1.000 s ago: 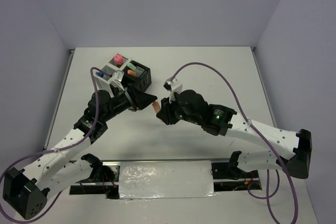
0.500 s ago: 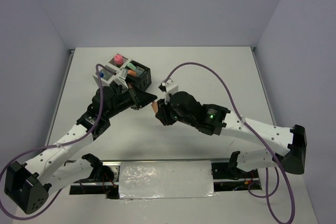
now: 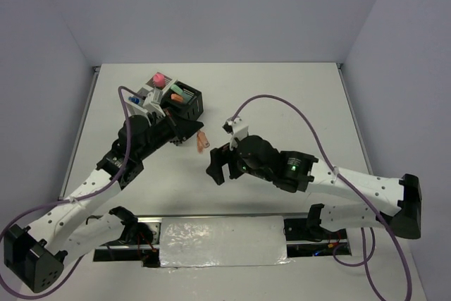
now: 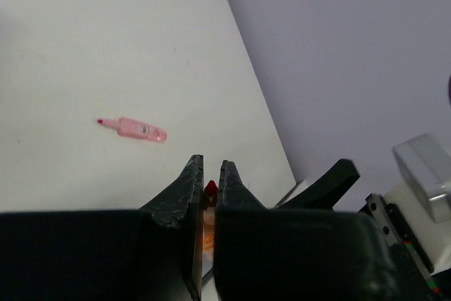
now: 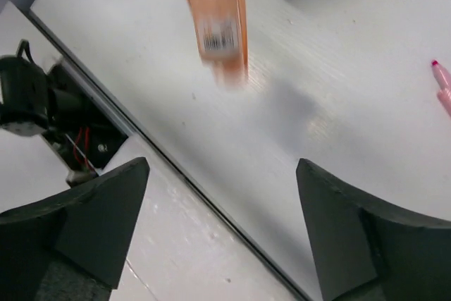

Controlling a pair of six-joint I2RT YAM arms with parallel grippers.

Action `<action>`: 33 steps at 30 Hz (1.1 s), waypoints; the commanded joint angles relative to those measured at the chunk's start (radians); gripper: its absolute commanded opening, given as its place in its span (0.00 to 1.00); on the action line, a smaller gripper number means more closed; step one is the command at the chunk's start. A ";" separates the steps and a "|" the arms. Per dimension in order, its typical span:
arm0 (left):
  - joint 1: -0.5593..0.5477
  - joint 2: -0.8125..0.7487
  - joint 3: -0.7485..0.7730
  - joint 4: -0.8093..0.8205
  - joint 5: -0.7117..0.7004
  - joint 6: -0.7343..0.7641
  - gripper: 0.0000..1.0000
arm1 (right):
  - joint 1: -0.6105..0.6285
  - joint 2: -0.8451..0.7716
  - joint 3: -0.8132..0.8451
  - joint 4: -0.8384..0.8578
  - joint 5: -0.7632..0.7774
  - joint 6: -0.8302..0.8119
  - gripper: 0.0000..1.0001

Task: Sort the stationery into containers
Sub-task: Close the pen cap on the pen.

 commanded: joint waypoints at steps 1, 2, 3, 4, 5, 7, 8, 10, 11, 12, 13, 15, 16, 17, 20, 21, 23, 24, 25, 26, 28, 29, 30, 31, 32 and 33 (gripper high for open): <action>0.011 -0.029 0.015 0.167 -0.010 -0.013 0.00 | 0.011 -0.091 -0.007 -0.011 -0.014 0.030 1.00; 0.011 -0.029 0.004 0.188 0.003 -0.022 0.00 | 0.012 -0.102 0.003 -0.005 -0.014 0.036 1.00; 0.011 -0.034 -0.023 0.210 0.014 -0.042 0.00 | 0.011 -0.123 0.003 0.008 -0.017 0.048 1.00; 0.010 -0.037 -0.037 0.251 0.040 -0.053 0.00 | 0.011 -0.134 0.003 0.038 -0.020 0.057 1.00; 0.010 -0.038 -0.048 0.268 0.050 -0.065 0.00 | 0.008 -0.143 -0.003 0.063 -0.032 0.064 1.00; 0.010 -0.048 -0.092 0.336 0.082 -0.108 0.00 | -0.009 -0.172 -0.016 0.147 -0.082 0.093 1.00; 0.010 -0.051 -0.105 0.354 0.088 -0.137 0.00 | -0.017 -0.179 -0.029 0.176 -0.102 0.105 1.00; 0.008 -0.060 -0.149 0.402 0.100 -0.172 0.00 | -0.063 -0.189 -0.046 0.263 -0.194 0.159 0.97; 0.008 -0.064 -0.163 0.464 0.114 -0.188 0.00 | -0.084 -0.186 -0.060 0.288 -0.225 0.186 0.95; 0.005 -0.071 -0.192 0.497 0.119 -0.220 0.00 | -0.103 -0.182 -0.068 0.311 -0.256 0.240 0.86; 0.005 -0.072 -0.203 0.521 0.123 -0.234 0.00 | -0.129 -0.179 -0.074 0.345 -0.282 0.264 0.80; 0.001 -0.080 -0.214 0.555 0.123 -0.252 0.00 | -0.137 -0.173 -0.088 0.358 -0.271 0.318 0.59; -0.002 -0.083 -0.214 0.554 0.119 -0.252 0.00 | -0.140 -0.174 -0.089 0.362 -0.259 0.326 0.53; -0.011 -0.087 -0.211 0.537 0.107 -0.242 0.00 | -0.137 -0.174 -0.100 0.365 -0.244 0.332 0.51; -0.030 -0.113 -0.188 0.489 0.082 -0.208 0.00 | -0.137 -0.183 -0.123 0.367 -0.236 0.354 0.50; -0.033 -0.129 -0.183 0.468 0.067 -0.203 0.00 | -0.138 -0.183 -0.126 0.368 -0.237 0.363 0.50; -0.033 -0.141 -0.185 0.462 0.057 -0.200 0.00 | -0.138 -0.182 -0.146 0.373 -0.248 0.372 0.50; -0.033 -0.147 -0.186 0.463 0.054 -0.203 0.00 | -0.140 -0.176 -0.155 0.406 -0.265 0.386 0.50; -0.033 -0.147 -0.186 0.466 0.054 -0.208 0.00 | -0.138 -0.173 -0.163 0.417 -0.267 0.390 0.50; -0.035 -0.147 -0.186 0.469 0.054 -0.214 0.00 | -0.137 -0.168 -0.164 0.417 -0.262 0.395 0.50; -0.039 -0.149 -0.191 0.477 0.048 -0.222 0.00 | -0.137 -0.169 -0.186 0.434 -0.244 0.403 0.51; -0.041 -0.149 -0.189 0.475 0.045 -0.220 0.00 | -0.137 -0.171 -0.194 0.443 -0.238 0.404 0.51; -0.044 -0.149 -0.188 0.465 0.039 -0.219 0.00 | -0.137 -0.174 -0.201 0.442 -0.234 0.407 0.51; -0.045 -0.147 -0.185 0.463 0.040 -0.217 0.00 | -0.137 -0.174 -0.204 0.443 -0.234 0.406 0.52; -0.045 -0.146 -0.185 0.463 0.042 -0.219 0.00 | -0.137 -0.173 -0.206 0.450 -0.234 0.407 0.52; -0.048 -0.143 -0.185 0.472 0.048 -0.220 0.00 | -0.137 -0.170 -0.209 0.466 -0.240 0.406 0.52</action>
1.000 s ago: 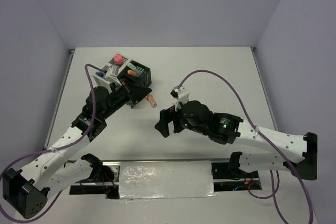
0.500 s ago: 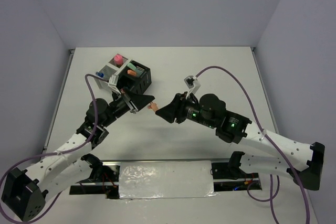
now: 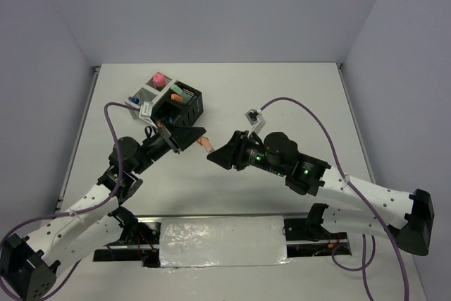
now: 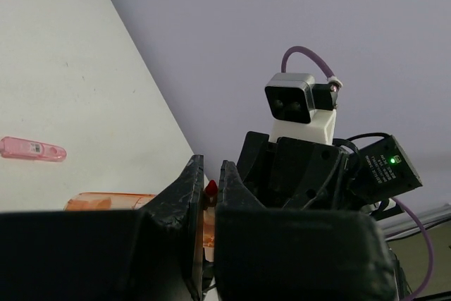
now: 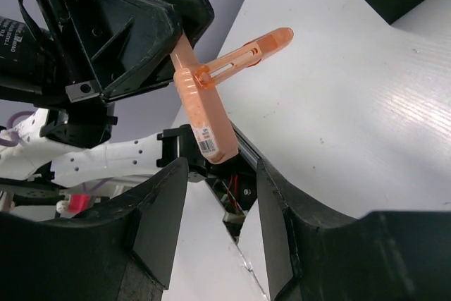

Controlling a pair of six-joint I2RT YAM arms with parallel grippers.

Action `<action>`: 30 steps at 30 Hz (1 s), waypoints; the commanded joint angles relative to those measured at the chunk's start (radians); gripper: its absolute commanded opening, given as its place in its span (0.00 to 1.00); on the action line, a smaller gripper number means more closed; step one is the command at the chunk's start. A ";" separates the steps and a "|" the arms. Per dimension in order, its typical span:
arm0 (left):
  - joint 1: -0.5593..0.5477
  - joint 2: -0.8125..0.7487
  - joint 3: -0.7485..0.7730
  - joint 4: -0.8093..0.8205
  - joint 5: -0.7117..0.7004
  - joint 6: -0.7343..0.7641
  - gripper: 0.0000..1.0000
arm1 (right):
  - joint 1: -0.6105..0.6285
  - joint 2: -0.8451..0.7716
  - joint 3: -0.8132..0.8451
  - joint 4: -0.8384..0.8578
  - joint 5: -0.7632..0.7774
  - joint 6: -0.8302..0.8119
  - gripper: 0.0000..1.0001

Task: Sort the stationery into containers
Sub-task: Close the pen cap on the pen.

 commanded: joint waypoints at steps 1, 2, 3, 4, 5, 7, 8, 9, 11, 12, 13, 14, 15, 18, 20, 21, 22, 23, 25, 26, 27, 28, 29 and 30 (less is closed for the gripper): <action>-0.011 0.000 0.031 0.073 -0.004 -0.012 0.00 | 0.000 0.000 -0.008 0.101 0.001 0.012 0.52; -0.016 0.005 0.025 0.080 -0.003 -0.016 0.00 | -0.002 0.003 -0.008 0.113 -0.005 0.010 0.52; -0.019 0.007 0.022 0.089 -0.004 -0.021 0.00 | 0.000 0.006 0.002 0.122 -0.006 0.009 0.52; -0.025 0.010 0.013 0.100 -0.004 -0.027 0.00 | -0.002 0.012 0.009 0.125 -0.005 0.000 0.52; -0.028 0.010 0.008 0.109 -0.004 -0.030 0.00 | -0.003 0.016 0.015 0.128 -0.005 -0.007 0.52; -0.039 0.008 -0.009 0.122 -0.012 -0.041 0.00 | 0.000 0.029 0.038 0.124 0.007 -0.028 0.52; -0.043 0.005 -0.013 0.126 -0.016 -0.044 0.00 | -0.003 0.032 0.045 0.127 0.007 -0.037 0.53; -0.052 0.003 -0.021 0.132 -0.022 -0.055 0.00 | -0.006 0.036 0.057 0.137 0.004 -0.048 0.53; -0.060 0.002 -0.050 0.175 -0.030 -0.070 0.00 | -0.008 0.056 0.075 0.147 -0.008 -0.048 0.53; -0.066 0.005 -0.061 0.185 -0.030 -0.078 0.00 | -0.009 0.073 0.081 0.153 -0.016 -0.047 0.52; -0.069 0.011 -0.061 0.191 -0.030 -0.079 0.00 | -0.009 0.081 0.089 0.153 -0.022 -0.045 0.52; -0.072 0.014 -0.061 0.195 -0.030 -0.078 0.00 | -0.009 0.090 0.095 0.154 -0.022 -0.045 0.52; -0.080 0.019 -0.062 0.195 -0.030 -0.078 0.00 | -0.012 0.096 0.103 0.156 -0.019 -0.044 0.51; -0.092 0.025 -0.071 0.197 -0.036 -0.079 0.00 | -0.020 0.087 0.097 0.174 0.001 -0.037 0.47; -0.095 0.016 -0.075 0.169 -0.052 -0.082 0.00 | -0.029 0.081 0.092 0.176 0.010 -0.036 0.33; -0.095 0.005 -0.075 0.159 -0.056 -0.076 0.00 | -0.031 0.078 0.094 0.170 0.012 -0.037 0.30; -0.095 -0.003 -0.072 0.143 -0.062 -0.072 0.12 | -0.034 0.076 0.097 0.162 0.012 -0.040 0.25; -0.095 -0.010 -0.065 0.125 -0.079 -0.064 0.22 | -0.034 0.078 0.103 0.144 0.014 -0.045 0.14; -0.095 -0.035 -0.018 0.018 -0.117 -0.021 0.67 | -0.035 0.076 0.107 0.128 0.001 -0.068 0.09; -0.095 -0.046 -0.018 0.017 -0.134 -0.007 0.82 | -0.035 0.076 0.110 0.122 -0.003 -0.068 0.09; -0.095 -0.053 0.023 -0.057 -0.148 0.009 0.93 | -0.035 0.076 0.111 0.116 -0.006 -0.082 0.08; -0.094 -0.067 0.046 -0.100 -0.165 0.026 0.99 | -0.035 0.075 0.112 0.110 -0.006 -0.089 0.05; -0.095 -0.073 0.071 -0.140 -0.180 0.043 0.99 | -0.038 0.073 0.112 0.096 -0.006 -0.094 0.04; -0.095 -0.076 0.111 -0.171 -0.191 0.078 0.99 | -0.038 0.069 0.111 0.090 -0.008 -0.105 0.04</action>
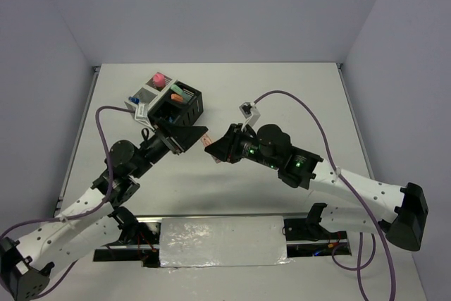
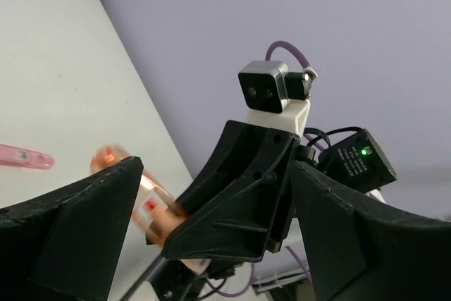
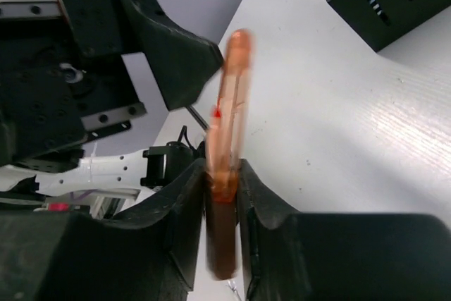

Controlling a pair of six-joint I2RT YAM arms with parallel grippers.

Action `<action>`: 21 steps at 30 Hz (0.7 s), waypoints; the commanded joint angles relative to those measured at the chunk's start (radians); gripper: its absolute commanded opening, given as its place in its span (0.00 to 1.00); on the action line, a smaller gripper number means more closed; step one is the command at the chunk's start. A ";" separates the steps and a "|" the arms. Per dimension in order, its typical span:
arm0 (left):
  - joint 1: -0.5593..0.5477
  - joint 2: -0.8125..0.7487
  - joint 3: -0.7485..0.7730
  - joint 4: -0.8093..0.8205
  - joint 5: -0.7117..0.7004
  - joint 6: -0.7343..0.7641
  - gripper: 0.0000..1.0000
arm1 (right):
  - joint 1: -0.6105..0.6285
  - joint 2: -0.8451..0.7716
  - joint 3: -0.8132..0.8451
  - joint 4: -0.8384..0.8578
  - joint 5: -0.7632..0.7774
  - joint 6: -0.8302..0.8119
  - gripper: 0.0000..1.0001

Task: Sort the stationery into containers
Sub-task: Close the pen cap on the pen.

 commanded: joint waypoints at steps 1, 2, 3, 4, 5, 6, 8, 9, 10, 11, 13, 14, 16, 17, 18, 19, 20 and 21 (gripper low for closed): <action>-0.005 -0.033 0.109 -0.168 -0.061 0.113 0.99 | -0.005 -0.032 0.059 0.043 0.004 -0.047 0.04; -0.005 -0.040 0.128 -0.197 -0.061 0.145 0.99 | -0.005 -0.035 0.060 0.026 0.003 -0.055 0.03; -0.004 -0.057 0.154 -0.228 -0.114 0.162 0.99 | -0.006 -0.042 0.060 0.019 0.003 -0.069 0.03; -0.005 -0.065 0.165 -0.296 -0.137 0.177 0.99 | -0.006 -0.049 0.057 0.011 0.000 -0.078 0.02; -0.004 -0.076 0.172 -0.330 -0.162 0.187 0.99 | -0.006 -0.062 0.054 0.017 -0.007 -0.093 0.00; -0.004 -0.093 0.169 -0.353 -0.192 0.190 0.99 | -0.008 -0.069 0.049 0.023 -0.036 -0.101 0.00; -0.002 -0.102 0.145 -0.358 -0.194 0.197 0.99 | -0.006 -0.084 0.039 0.051 -0.064 -0.118 0.00; -0.004 -0.100 0.137 -0.346 -0.176 0.199 0.99 | -0.006 -0.084 0.040 0.048 -0.076 -0.119 0.00; -0.002 -0.097 0.122 -0.314 -0.162 0.199 0.99 | -0.006 -0.084 0.043 0.038 -0.078 -0.125 0.00; -0.002 -0.094 0.116 -0.297 -0.148 0.200 0.99 | -0.006 -0.087 0.046 0.035 -0.082 -0.129 0.00; -0.004 -0.076 0.102 -0.265 -0.119 0.207 0.99 | -0.006 -0.090 0.049 0.028 -0.088 -0.133 0.00; -0.004 -0.071 0.097 -0.250 -0.107 0.210 0.99 | -0.008 -0.099 0.046 0.035 -0.098 -0.135 0.00; -0.004 -0.059 0.079 -0.195 -0.063 0.216 0.99 | -0.006 -0.107 0.042 0.041 -0.116 -0.136 0.00; -0.004 -0.054 0.053 -0.112 -0.037 0.216 0.98 | -0.006 -0.115 0.043 0.041 -0.121 -0.138 0.00; -0.002 -0.044 0.047 -0.081 -0.018 0.213 0.96 | -0.006 -0.116 0.043 0.040 -0.127 -0.139 0.00; -0.004 -0.035 0.041 -0.053 0.026 0.214 0.95 | -0.006 -0.121 0.042 0.040 -0.133 -0.141 0.00; -0.002 -0.022 0.041 -0.024 0.048 0.216 0.90 | -0.006 -0.124 0.039 0.046 -0.142 -0.144 0.00; -0.002 0.001 0.042 0.014 0.068 0.216 0.83 | -0.005 -0.128 0.036 0.055 -0.154 -0.145 0.00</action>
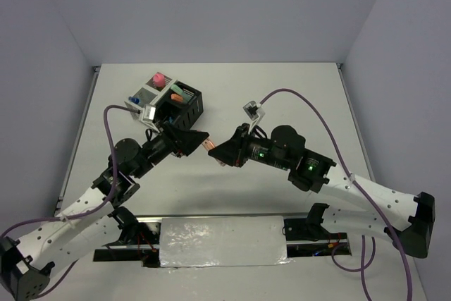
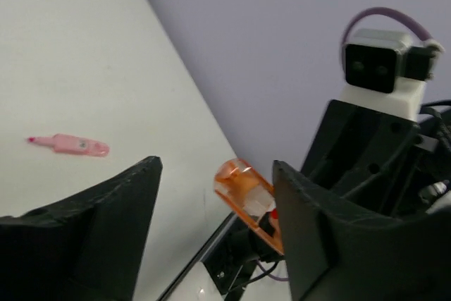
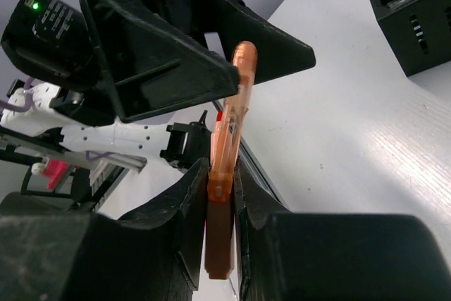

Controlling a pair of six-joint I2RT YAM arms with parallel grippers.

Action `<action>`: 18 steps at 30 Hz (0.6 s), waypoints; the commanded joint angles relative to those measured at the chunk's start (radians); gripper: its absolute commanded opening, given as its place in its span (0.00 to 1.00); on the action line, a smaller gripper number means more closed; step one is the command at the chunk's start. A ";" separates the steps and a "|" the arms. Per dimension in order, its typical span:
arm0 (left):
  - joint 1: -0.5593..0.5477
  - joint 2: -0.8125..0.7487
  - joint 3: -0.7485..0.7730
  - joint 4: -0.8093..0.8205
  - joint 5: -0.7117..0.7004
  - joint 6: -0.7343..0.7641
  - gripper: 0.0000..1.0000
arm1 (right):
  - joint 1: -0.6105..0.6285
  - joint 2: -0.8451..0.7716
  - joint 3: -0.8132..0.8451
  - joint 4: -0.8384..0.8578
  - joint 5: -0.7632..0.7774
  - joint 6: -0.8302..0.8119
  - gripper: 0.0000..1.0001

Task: Sort the stationery into containers
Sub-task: Close the pen cap on the pen.

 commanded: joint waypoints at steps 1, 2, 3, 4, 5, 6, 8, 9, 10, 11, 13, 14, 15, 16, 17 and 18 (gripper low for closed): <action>-0.004 0.043 0.003 0.236 0.145 0.034 0.74 | -0.006 -0.037 0.026 0.068 -0.054 -0.026 0.00; -0.004 0.049 0.000 0.252 0.160 0.032 0.68 | -0.006 -0.038 0.027 0.066 -0.057 -0.027 0.00; -0.004 0.052 -0.007 0.269 0.168 0.029 0.62 | -0.006 -0.040 0.033 0.057 -0.057 -0.030 0.00; -0.003 0.059 -0.014 0.287 0.190 0.026 0.55 | -0.006 -0.040 0.038 0.051 -0.051 -0.032 0.00; -0.004 0.059 -0.021 0.319 0.197 0.023 0.41 | -0.006 -0.040 0.043 0.046 -0.049 -0.035 0.00; -0.003 0.060 -0.027 0.327 0.204 0.020 0.34 | -0.005 -0.042 0.044 0.040 -0.046 -0.039 0.00; -0.003 0.062 -0.027 0.329 0.222 0.025 0.17 | -0.006 -0.045 0.046 0.036 -0.026 -0.046 0.00; -0.004 0.066 -0.024 0.323 0.227 0.029 0.11 | -0.006 -0.051 0.044 0.033 -0.016 -0.047 0.00; -0.004 0.071 -0.023 0.315 0.230 0.029 0.01 | -0.005 -0.052 0.043 0.033 -0.005 -0.047 0.00; -0.004 0.072 -0.023 0.309 0.236 0.028 0.00 | -0.005 -0.052 0.043 0.040 0.006 -0.049 0.00; -0.004 0.085 -0.029 0.323 0.246 0.020 0.00 | -0.006 -0.051 0.047 0.045 0.015 -0.058 0.00; -0.004 0.088 -0.034 0.323 0.250 0.012 0.00 | -0.006 -0.046 0.053 0.060 0.009 -0.064 0.00; -0.004 0.092 -0.037 0.320 0.250 0.011 0.00 | -0.005 -0.043 0.055 0.072 0.006 -0.067 0.00; -0.004 0.094 -0.041 0.321 0.248 0.009 0.00 | -0.006 -0.043 0.056 0.097 0.003 -0.069 0.00; -0.004 0.092 -0.050 0.321 0.237 0.002 0.00 | -0.008 -0.043 0.058 0.112 -0.009 -0.072 0.00; -0.004 0.092 -0.057 0.321 0.234 -0.003 0.00 | -0.008 -0.043 0.056 0.132 -0.014 -0.078 0.00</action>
